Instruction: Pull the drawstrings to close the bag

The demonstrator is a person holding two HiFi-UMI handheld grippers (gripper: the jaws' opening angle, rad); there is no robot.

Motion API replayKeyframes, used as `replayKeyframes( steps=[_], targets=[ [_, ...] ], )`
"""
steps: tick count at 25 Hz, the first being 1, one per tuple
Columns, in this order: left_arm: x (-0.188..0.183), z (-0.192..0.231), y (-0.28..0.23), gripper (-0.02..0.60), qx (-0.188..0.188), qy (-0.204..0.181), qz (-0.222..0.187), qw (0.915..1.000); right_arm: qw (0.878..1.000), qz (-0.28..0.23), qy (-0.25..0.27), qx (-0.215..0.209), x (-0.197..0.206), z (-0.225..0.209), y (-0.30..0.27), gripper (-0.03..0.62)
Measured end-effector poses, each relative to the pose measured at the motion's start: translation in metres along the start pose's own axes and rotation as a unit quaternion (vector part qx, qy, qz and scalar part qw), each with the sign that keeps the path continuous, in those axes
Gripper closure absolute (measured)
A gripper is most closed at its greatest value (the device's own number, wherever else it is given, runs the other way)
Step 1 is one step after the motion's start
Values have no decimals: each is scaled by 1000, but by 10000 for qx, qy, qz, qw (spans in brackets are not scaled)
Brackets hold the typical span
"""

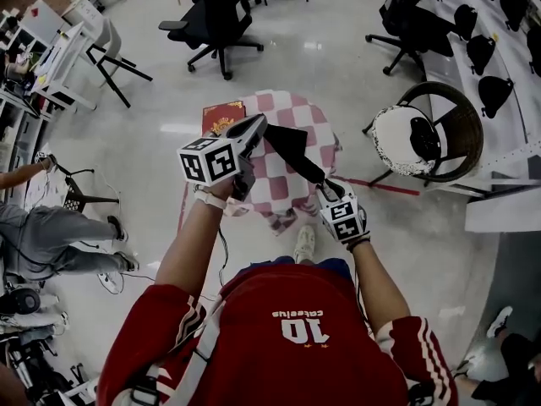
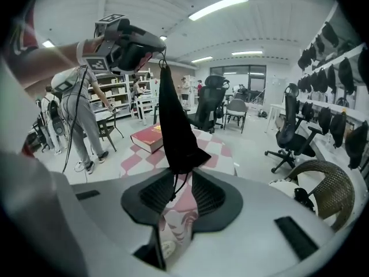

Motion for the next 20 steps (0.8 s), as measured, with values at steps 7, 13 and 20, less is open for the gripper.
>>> replayKeyframes(
  steps=[7, 13, 20],
  targets=[
    [-3, 7, 4, 575, -169, 7, -68, 9998, 9998, -140, -78, 77, -7, -10, 1, 571],
    [-10, 25, 14, 575, -430, 31, -124, 9990, 9989, -264, -276, 283, -18, -31, 15, 572],
    [-14, 39, 15, 575, -741, 97, -165, 9971, 9931, -682, -791, 534, -41, -74, 35, 574]
  ],
)
Point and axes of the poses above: the fingertips, and each gripper's own axes: y backward along the fingers, z to its left, x out of its underside, the point moved 6 cm from there along y, backward along the fingers
